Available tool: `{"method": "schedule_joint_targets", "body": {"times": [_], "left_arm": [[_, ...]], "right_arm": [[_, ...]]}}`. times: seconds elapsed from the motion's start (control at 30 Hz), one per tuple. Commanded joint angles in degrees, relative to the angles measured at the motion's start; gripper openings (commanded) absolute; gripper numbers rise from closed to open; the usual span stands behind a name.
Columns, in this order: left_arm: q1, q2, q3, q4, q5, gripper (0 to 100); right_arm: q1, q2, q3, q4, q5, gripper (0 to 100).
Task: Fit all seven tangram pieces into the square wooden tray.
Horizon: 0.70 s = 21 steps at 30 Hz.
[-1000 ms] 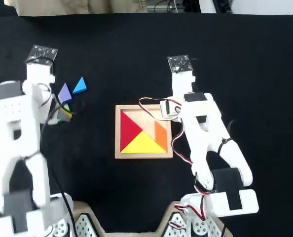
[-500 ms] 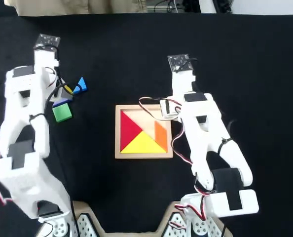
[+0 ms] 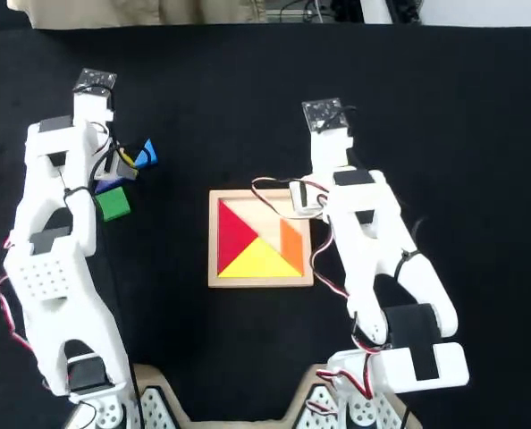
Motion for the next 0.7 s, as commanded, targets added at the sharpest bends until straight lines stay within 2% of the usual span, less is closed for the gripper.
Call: {"method": "schedule_joint_targets", "body": {"times": [0.0, 0.23, 0.33, 0.67], "left_arm": [[1.1, 1.1, -5.2, -0.6, 0.4, 30], [3.4, 2.2, -5.8, -1.1, 0.0, 30], [4.6, 2.5, -7.2, -1.0, -2.7, 30], [4.3, 2.6, -7.1, 1.9, -5.0, 30]], "right_arm": [[0.8, -1.5, -0.3, -1.0, 0.4, 1.1], [0.8, -1.5, -0.3, -1.0, 0.4, 1.1], [0.8, -1.5, -0.3, -1.0, 0.4, 1.1], [0.8, -1.5, -0.3, -0.8, 0.5, 1.1]]}}
